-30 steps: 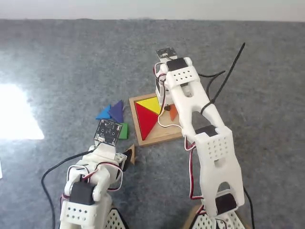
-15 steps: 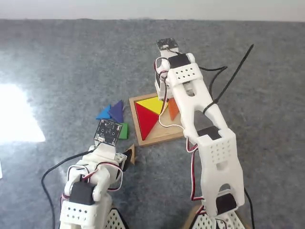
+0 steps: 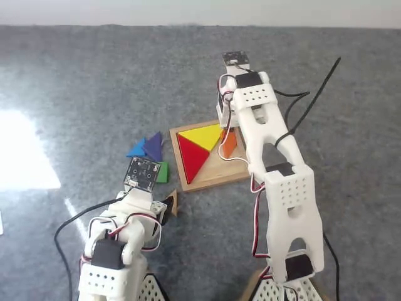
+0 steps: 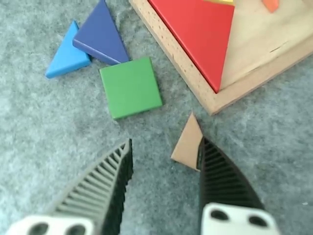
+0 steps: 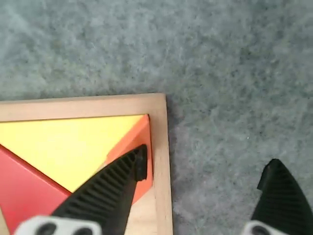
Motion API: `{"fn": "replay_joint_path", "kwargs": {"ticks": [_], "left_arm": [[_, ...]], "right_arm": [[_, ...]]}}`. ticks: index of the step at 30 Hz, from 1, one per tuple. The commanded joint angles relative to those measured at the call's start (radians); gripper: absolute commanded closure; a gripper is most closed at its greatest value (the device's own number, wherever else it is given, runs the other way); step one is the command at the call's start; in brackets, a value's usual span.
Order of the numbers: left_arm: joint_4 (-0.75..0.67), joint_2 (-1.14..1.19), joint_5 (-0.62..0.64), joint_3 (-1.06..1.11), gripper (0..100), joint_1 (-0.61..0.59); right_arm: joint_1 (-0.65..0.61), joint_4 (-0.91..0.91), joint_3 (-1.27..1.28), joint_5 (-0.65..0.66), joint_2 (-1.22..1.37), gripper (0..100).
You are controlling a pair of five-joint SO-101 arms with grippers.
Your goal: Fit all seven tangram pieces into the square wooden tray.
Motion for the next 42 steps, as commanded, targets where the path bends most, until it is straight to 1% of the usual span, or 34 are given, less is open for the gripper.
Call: {"fn": "replay_joint_path", "kwargs": {"ticks": [1,15,29,33,42], "left_arm": [[0.005,-0.021,-0.014,-0.005,79,0.005],[0.005,-0.021,-0.014,-0.005,79,0.005],[0.005,-0.021,-0.014,-0.005,79,0.005],[0.005,-0.021,-0.014,-0.005,79,0.005],[0.005,-0.021,-0.014,-0.005,79,0.005]], "right_arm": [[-0.005,-0.013,-0.038,-0.008,-0.025,63.0],[-0.044,-0.018,-0.051,-0.034,-0.084,63.0],[-0.008,0.002,-0.071,-0.028,-0.122,63.0],[-0.041,-0.028,-0.077,-0.026,-0.142,63.0],[-0.053,-0.071,-0.075,-0.026,-0.044,63.0]]}}
